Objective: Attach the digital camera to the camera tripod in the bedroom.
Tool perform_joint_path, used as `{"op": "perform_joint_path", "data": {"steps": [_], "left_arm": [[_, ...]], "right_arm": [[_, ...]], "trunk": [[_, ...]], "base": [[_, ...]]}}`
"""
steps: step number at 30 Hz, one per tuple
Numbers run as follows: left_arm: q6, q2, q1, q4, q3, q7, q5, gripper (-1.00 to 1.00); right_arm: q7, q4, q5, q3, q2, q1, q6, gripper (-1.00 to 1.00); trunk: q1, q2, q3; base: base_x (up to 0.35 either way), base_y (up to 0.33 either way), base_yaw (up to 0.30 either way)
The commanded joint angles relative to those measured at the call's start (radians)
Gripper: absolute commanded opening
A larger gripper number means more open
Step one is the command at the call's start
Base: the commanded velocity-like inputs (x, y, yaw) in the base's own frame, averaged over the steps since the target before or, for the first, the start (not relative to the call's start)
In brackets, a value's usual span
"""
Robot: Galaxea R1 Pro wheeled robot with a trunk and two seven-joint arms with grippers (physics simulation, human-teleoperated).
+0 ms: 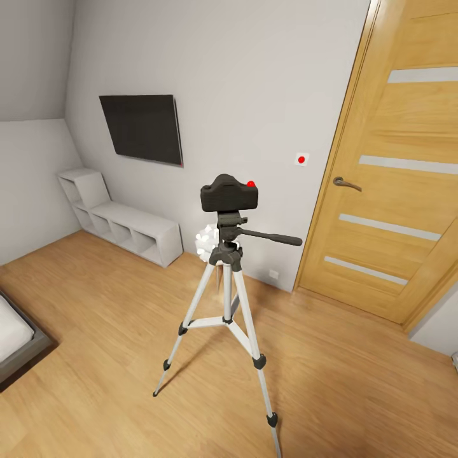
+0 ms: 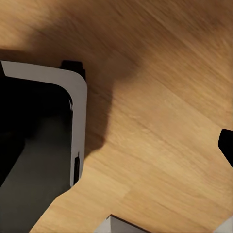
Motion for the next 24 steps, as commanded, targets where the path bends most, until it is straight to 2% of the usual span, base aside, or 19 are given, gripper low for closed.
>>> {"op": "perform_joint_path", "data": {"steps": [1, 24], "left_arm": [[-0.002, 0.000, -0.001, 0.000, -0.008, 0.003, 0.008, 1.00], [0.000, -0.002, -0.001, 0.000, -0.009, 0.002, 0.006, 1.00]], "right_arm": [[0.002, 0.002, 0.006, 0.005, -0.001, -0.001, 0.000, 1.00], [0.003, 0.002, 0.006, 0.005, 0.002, 0.006, 0.005, 1.00]], "trunk": [[0.001, -0.002, -0.002], [0.001, -0.002, -0.002]], "base": [[0.000, 0.000, 0.000], [0.000, 0.000, 0.000]]}}
